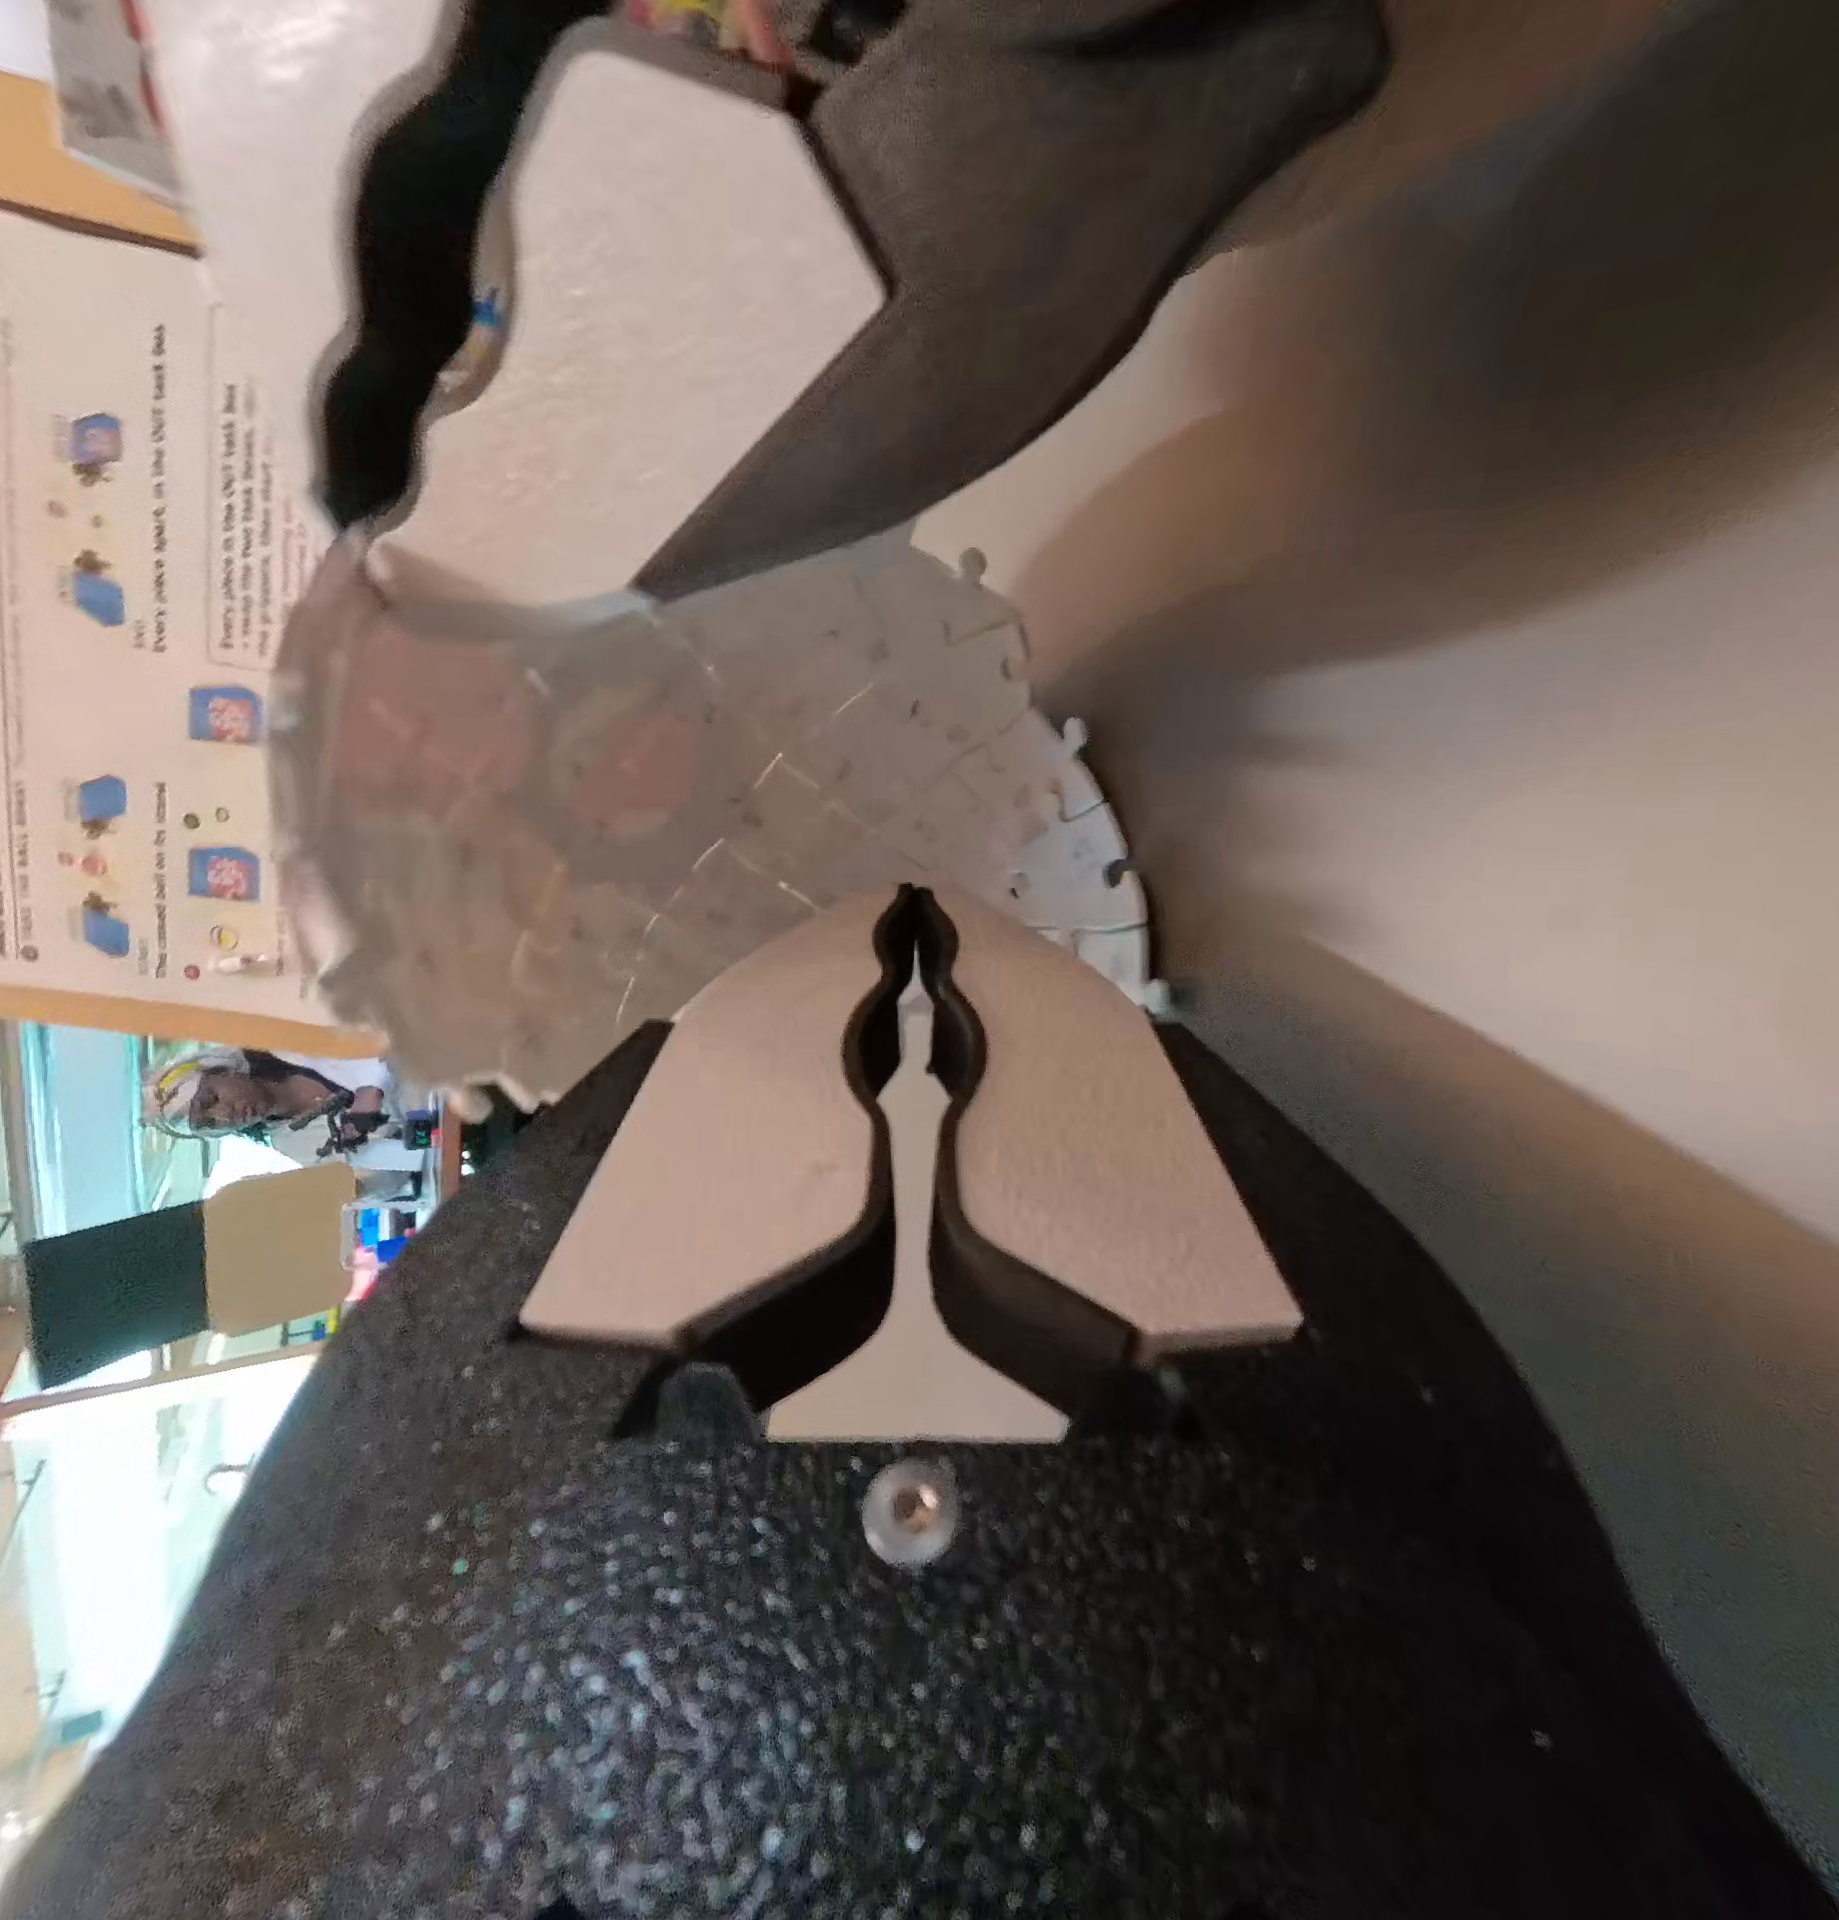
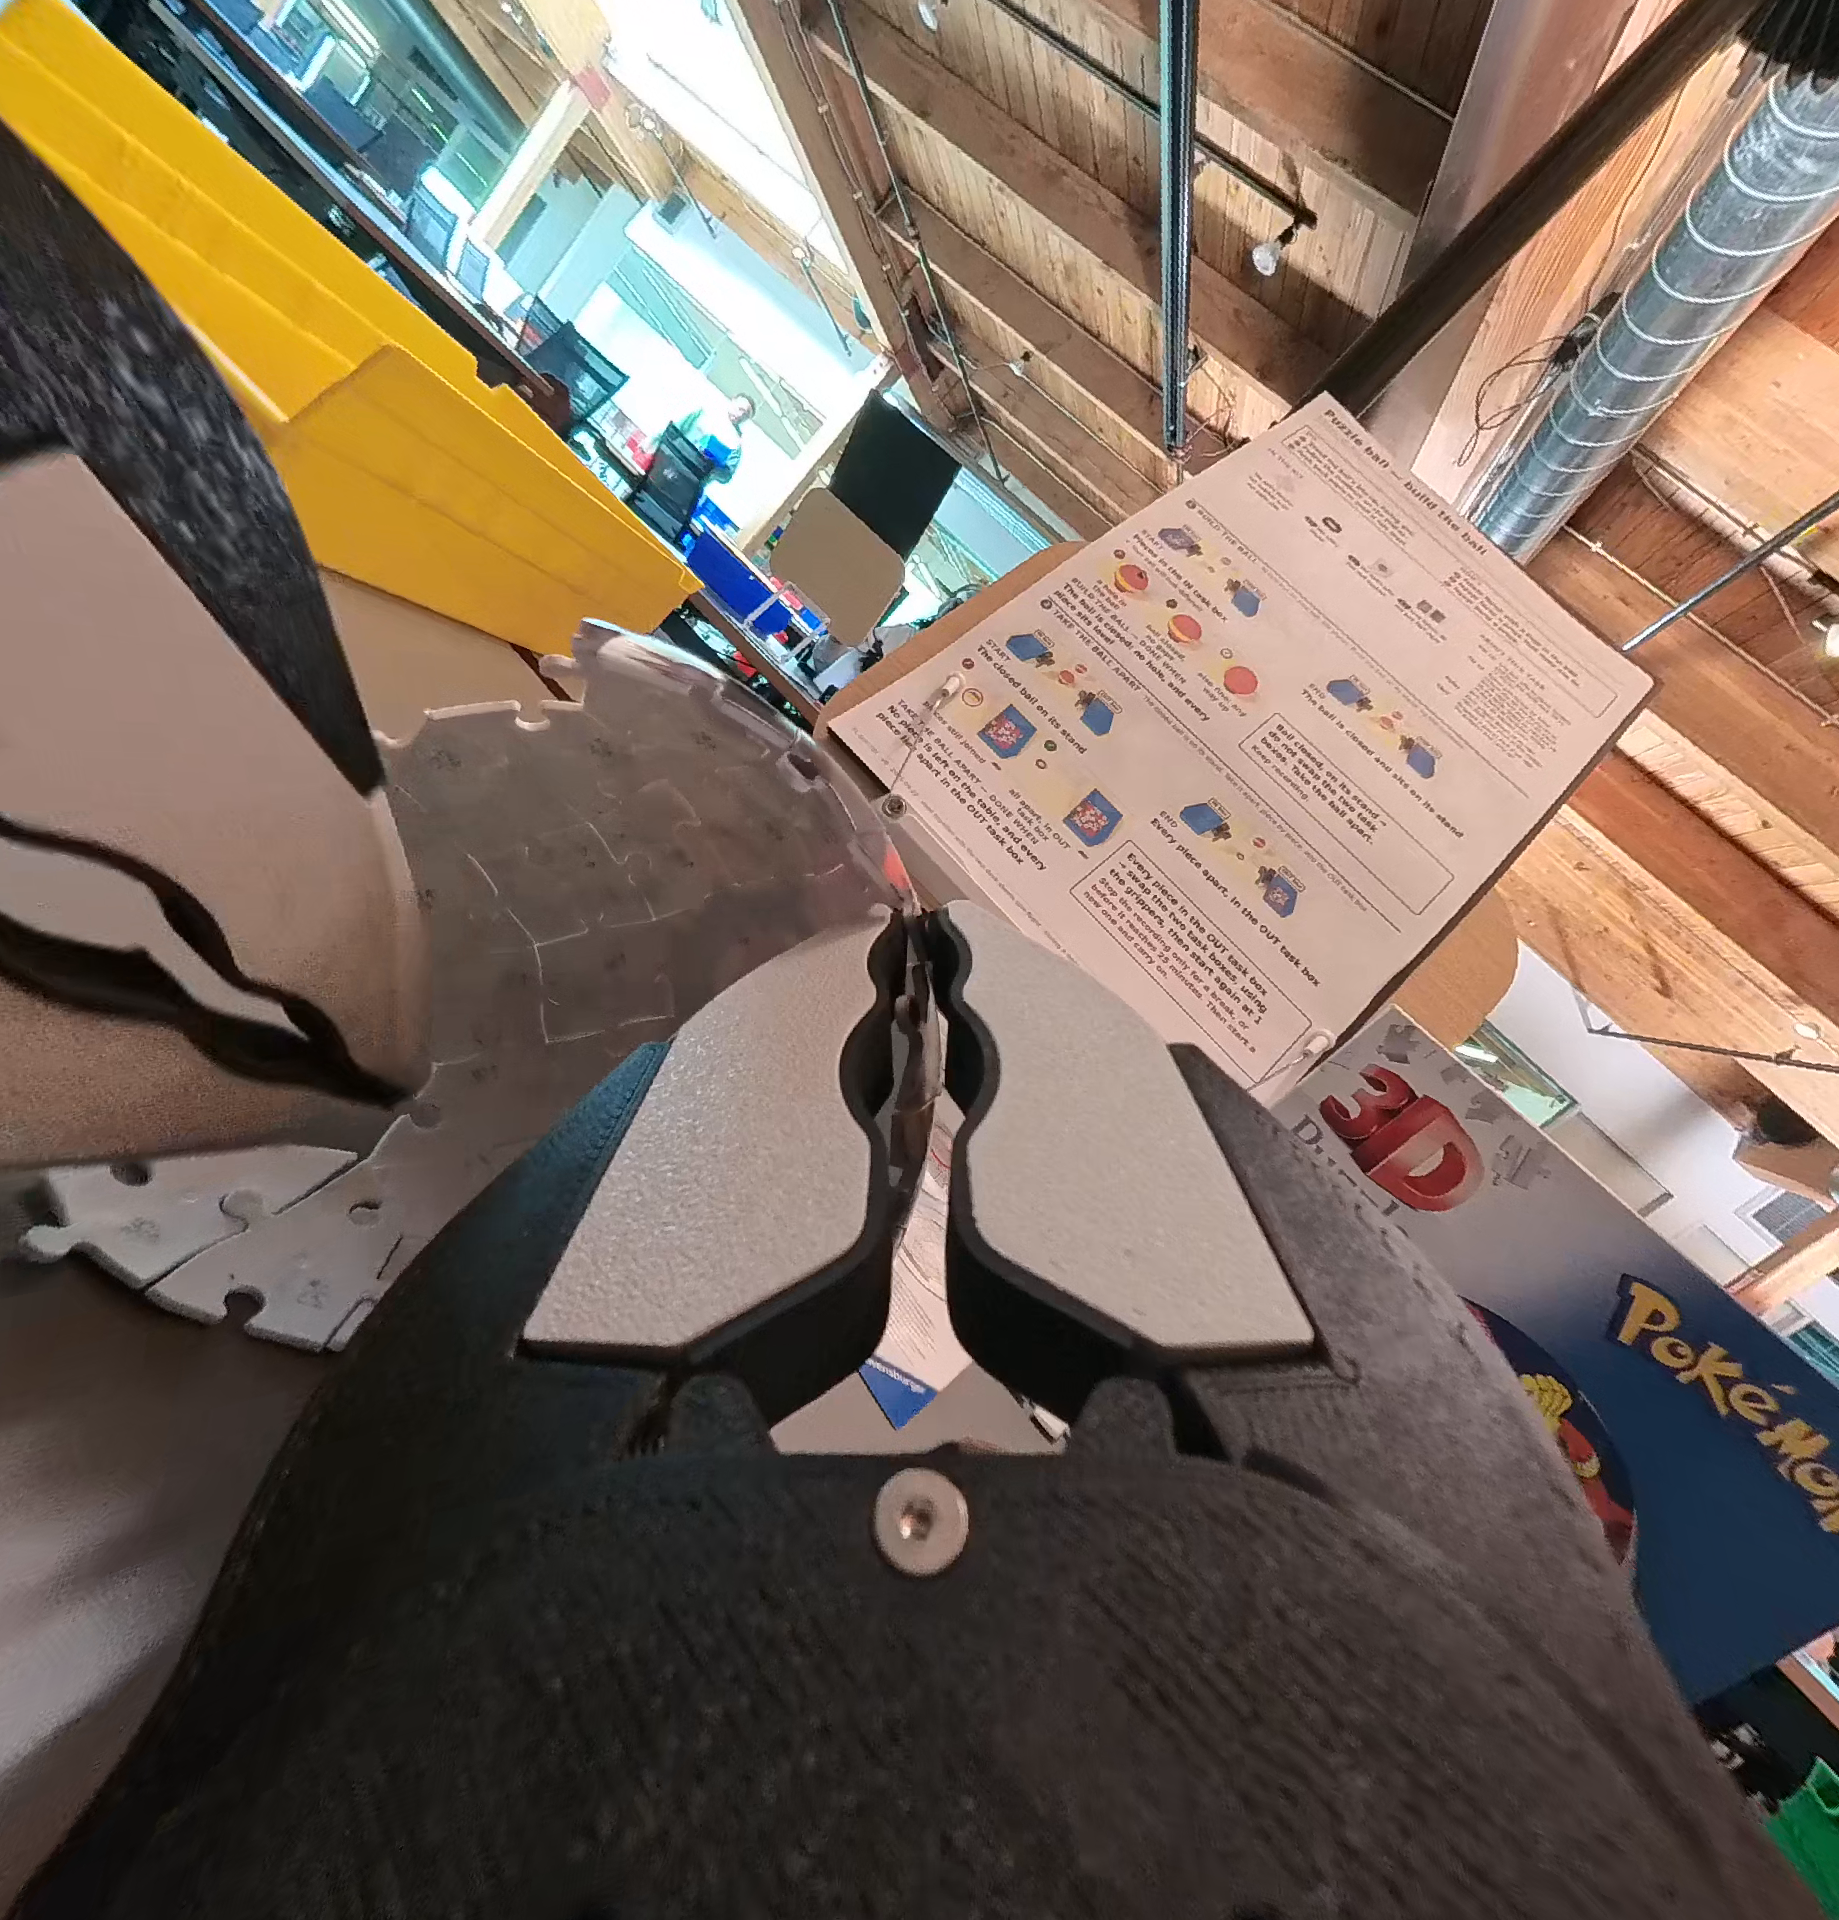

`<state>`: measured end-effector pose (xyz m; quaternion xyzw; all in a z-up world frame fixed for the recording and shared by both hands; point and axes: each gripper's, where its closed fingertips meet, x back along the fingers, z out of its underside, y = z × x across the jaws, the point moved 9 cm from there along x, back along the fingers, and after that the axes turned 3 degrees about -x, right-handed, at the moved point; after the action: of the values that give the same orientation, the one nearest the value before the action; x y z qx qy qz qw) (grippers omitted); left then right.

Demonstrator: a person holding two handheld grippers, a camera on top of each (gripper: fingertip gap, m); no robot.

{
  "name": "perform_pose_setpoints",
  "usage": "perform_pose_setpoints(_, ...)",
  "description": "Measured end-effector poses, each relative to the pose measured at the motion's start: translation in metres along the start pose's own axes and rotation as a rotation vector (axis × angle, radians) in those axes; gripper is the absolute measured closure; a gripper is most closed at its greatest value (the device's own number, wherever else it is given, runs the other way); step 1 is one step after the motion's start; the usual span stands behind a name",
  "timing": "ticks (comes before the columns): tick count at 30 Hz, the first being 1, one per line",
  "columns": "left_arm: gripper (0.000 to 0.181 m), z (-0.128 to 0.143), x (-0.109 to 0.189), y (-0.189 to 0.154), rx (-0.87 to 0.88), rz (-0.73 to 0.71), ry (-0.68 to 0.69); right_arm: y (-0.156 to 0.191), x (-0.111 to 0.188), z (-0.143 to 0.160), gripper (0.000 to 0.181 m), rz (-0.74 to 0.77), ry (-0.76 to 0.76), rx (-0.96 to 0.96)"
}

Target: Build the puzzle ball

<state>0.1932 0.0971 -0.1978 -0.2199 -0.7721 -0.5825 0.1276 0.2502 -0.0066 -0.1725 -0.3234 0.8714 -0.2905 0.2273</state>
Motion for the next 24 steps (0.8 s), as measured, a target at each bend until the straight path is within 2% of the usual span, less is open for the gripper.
perform_pose_setpoints(1, 0.181, -0.002, -0.003, -0.001, -0.018, 0.005, 0.003, 0.000, 0.000, 0.000, 0.177, 0.000, -0.002, 0.001)
perform_pose_setpoints(7, 0.181, -0.007, -0.023, -0.006, -0.104, 0.048, 0.022, -0.002, 0.001, 0.002, 0.177, -0.001, 0.005, -0.025)
perform_pose_setpoints(19, 0.181, -0.009, -0.032, -0.014, -0.301, 0.074, 0.041, -0.001, 0.001, 0.001, 0.177, -0.013, -0.011, -0.033)
perform_pose_setpoints(24, 0.181, -0.009, -0.035, -0.009, -0.271, 0.140, 0.040, -0.001, 0.001, 0.001, 0.177, -0.014, -0.017, -0.033)
